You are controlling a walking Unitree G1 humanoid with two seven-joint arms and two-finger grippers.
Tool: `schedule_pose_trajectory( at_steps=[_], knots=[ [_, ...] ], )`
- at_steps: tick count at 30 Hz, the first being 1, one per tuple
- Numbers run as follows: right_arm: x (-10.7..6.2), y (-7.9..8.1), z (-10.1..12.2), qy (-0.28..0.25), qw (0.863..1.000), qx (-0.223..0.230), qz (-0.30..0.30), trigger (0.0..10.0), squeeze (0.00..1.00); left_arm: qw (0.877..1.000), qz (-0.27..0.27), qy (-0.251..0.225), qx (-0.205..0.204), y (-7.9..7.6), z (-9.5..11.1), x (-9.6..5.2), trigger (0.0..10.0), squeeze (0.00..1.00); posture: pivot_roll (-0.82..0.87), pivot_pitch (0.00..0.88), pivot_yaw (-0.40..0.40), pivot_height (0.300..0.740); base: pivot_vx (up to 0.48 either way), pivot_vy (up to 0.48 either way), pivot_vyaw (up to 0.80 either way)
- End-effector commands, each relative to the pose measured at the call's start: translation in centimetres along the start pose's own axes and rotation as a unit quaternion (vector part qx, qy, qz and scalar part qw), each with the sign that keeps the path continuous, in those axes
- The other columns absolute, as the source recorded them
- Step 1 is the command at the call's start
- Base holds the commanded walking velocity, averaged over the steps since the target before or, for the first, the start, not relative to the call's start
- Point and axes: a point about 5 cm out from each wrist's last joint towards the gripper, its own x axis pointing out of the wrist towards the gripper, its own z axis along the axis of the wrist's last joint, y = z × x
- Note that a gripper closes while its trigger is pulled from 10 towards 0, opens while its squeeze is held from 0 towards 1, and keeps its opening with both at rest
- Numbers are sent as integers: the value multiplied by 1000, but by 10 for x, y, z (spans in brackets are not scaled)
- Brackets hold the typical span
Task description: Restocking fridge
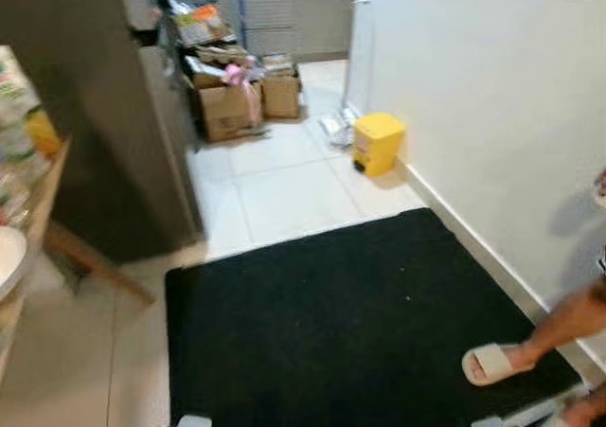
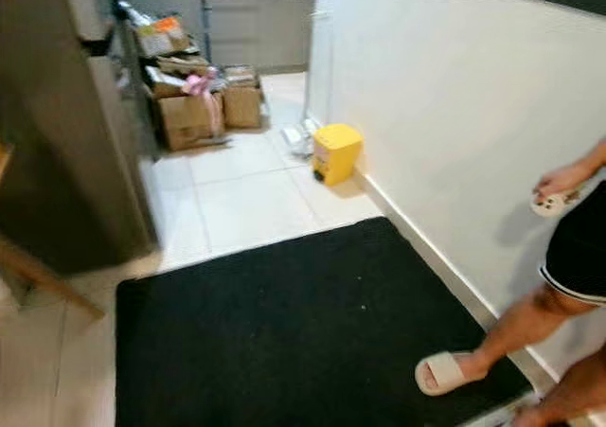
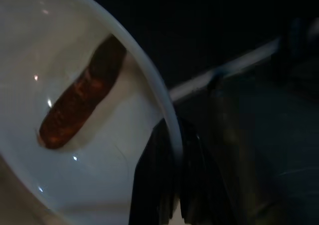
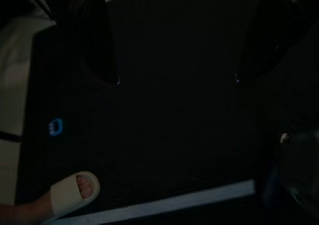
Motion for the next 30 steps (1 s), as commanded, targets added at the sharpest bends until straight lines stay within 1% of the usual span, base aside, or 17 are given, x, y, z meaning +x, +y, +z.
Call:
schedule_pose_trajectory(
  at_steps=[1,30],
  knots=[
    [0,0,15,-23,1000,2,-2,10000,0,1000,-6,16,2,-3,-10,-1,10000,0,-64,0,-7,740,322,0,0],
    [0,-2,17,-30,1000,-4,0,10000,0,1000,-14,14,13,-5,-8,0,10000,0,-68,0,-7,740,322,0,0]
  ],
)
